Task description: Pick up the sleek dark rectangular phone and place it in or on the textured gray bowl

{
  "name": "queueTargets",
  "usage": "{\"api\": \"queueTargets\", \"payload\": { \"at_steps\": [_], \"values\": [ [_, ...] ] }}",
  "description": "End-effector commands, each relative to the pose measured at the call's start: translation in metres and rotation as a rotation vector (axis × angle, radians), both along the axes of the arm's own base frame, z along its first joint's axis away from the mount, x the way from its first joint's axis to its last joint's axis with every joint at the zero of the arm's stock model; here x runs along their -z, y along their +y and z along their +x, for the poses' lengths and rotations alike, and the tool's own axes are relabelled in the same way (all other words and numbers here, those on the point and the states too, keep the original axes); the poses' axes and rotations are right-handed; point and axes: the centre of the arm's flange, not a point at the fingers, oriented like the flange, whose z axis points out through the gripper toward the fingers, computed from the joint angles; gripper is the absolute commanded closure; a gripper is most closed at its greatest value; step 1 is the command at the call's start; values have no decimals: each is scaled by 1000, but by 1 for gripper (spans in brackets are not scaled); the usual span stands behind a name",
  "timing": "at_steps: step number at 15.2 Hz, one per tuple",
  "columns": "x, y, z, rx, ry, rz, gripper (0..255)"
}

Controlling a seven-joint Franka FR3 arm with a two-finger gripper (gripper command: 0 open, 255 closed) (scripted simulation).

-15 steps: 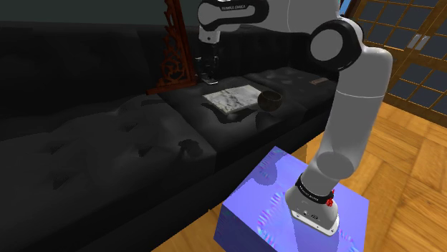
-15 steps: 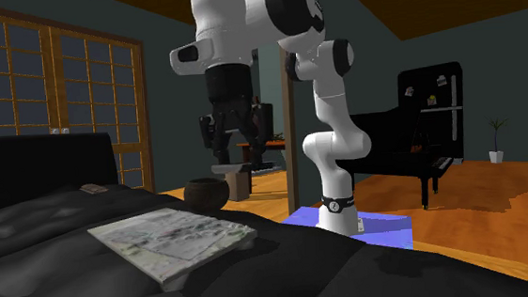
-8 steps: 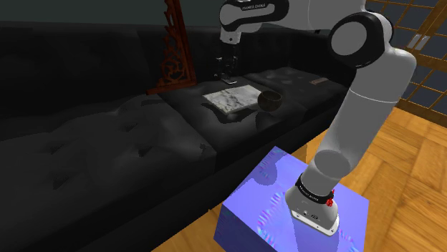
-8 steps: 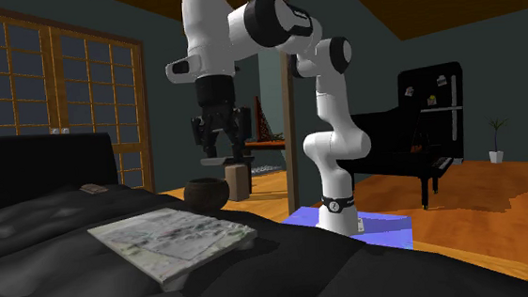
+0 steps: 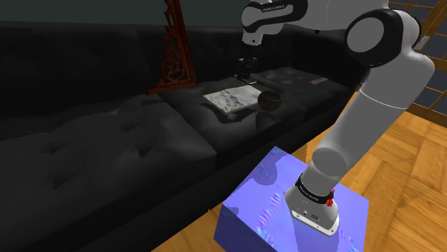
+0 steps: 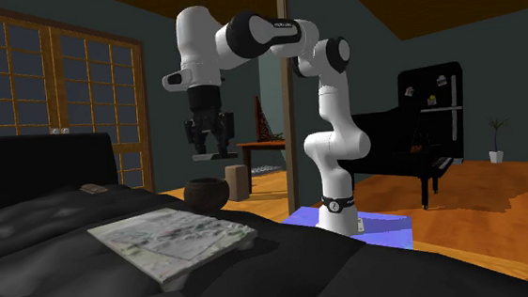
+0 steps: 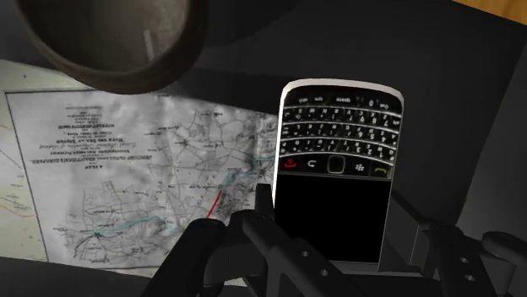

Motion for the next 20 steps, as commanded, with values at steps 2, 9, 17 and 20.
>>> {"api": "queueTargets", "payload": {
  "at_steps": [2, 9, 17, 20],
  "values": [
    [1, -28, -26, -1, 0, 0, 255],
    [0, -102, -81, -1, 0, 0, 255],
    [20, -143, -112, -1, 0, 0, 255],
    [36, -143, -112, -1, 0, 0, 255]
  ]
}}
